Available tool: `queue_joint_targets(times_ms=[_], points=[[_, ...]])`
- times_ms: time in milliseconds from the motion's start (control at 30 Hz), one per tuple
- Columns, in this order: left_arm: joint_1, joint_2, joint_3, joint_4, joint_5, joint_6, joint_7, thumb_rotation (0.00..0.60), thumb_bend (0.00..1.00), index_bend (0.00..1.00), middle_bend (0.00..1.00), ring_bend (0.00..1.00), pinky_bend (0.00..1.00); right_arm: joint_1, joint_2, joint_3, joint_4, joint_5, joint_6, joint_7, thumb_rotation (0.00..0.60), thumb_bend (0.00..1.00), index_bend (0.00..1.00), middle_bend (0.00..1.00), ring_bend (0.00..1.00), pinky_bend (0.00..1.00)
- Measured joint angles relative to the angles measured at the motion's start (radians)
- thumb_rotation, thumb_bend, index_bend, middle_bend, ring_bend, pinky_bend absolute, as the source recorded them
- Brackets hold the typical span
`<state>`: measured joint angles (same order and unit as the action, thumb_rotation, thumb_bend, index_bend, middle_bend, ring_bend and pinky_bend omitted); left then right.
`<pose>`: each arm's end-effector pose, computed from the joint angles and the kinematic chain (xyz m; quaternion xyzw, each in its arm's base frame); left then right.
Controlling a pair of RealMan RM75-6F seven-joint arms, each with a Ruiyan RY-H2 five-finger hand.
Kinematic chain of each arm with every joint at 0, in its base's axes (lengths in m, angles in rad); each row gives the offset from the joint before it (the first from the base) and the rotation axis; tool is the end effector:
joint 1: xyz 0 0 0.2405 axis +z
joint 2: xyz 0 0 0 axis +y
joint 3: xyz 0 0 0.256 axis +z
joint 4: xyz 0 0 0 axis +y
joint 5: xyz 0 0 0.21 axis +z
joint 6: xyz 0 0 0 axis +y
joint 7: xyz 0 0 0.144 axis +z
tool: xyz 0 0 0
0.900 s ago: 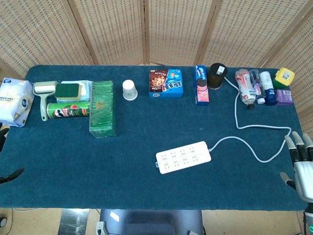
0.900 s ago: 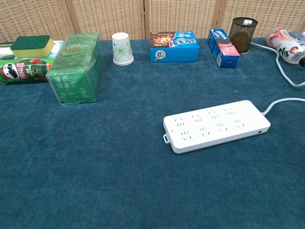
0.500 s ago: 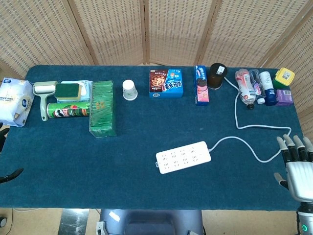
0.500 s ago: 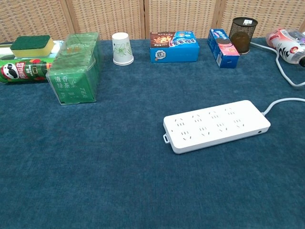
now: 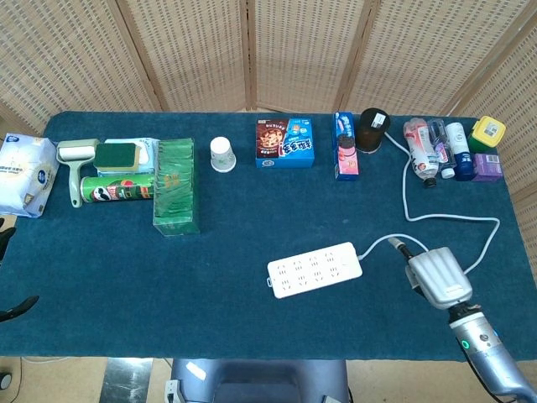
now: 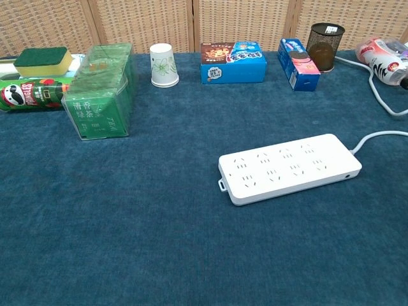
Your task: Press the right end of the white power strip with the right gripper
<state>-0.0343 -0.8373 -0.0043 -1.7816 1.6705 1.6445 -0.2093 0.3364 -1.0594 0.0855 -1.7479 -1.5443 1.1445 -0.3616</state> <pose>-0.2718 0.1531 0.2324 -0.5976 -0.3662 -0.4649 0.5409 -0.2411 -0.2467 0.1229 0.7683 -0.2580 0.2982 0.5043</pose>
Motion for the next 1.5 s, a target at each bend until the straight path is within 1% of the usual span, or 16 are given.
queue_joint_targets(times_ms=[133, 233, 367, 633, 1033, 1500], points=[[0.003, 0.003, 0.001, 0.0, -0.001, 0.002, 0.001, 0.6, 0.12, 0.0, 0.0, 0.0, 0.0, 0.057, -0.031, 0.0, 0.007, 0.011, -0.072, 0.002, 0.6, 0.69, 0.22, 0.92, 1.0, 1.0], [0.003, 0.004, 0.001, 0.003, -0.002, -0.001, -0.001, 0.6, 0.12, 0.0, 0.0, 0.0, 0.0, 0.087, -0.053, 0.005, 0.007, 0.03, -0.106, -0.014, 0.6, 0.7, 0.25, 0.92, 1.0, 1.0], [-0.001, 0.002, 0.001, 0.006, -0.005, -0.01, -0.004, 0.6, 0.12, 0.0, 0.0, 0.0, 0.0, 0.113, -0.079, 0.006, 0.004, 0.057, -0.14, -0.04, 0.6, 0.7, 0.28, 0.92, 1.0, 1.0], [-0.016, -0.018, -0.004, 0.01, 0.008, -0.022, -0.002, 0.6, 0.12, 0.0, 0.0, 0.0, 0.0, 0.159, -0.145, 0.005, 0.016, 0.109, -0.191, -0.086, 0.6, 0.7, 0.3, 0.92, 1.0, 1.0], [-0.019, -0.038, 0.003, 0.022, 0.004, -0.036, -0.008, 0.6, 0.12, 0.0, 0.0, 0.0, 0.0, 0.202, -0.216, -0.007, 0.072, 0.187, -0.226, -0.149, 0.6, 0.7, 0.31, 0.92, 1.0, 1.0], [-0.028, -0.037, 0.0, 0.017, -0.004, -0.051, -0.004, 0.6, 0.12, 0.0, 0.0, 0.0, 0.0, 0.221, -0.24, -0.033, 0.091, 0.227, -0.225, -0.172, 0.6, 0.7, 0.31, 0.92, 1.0, 1.0]])
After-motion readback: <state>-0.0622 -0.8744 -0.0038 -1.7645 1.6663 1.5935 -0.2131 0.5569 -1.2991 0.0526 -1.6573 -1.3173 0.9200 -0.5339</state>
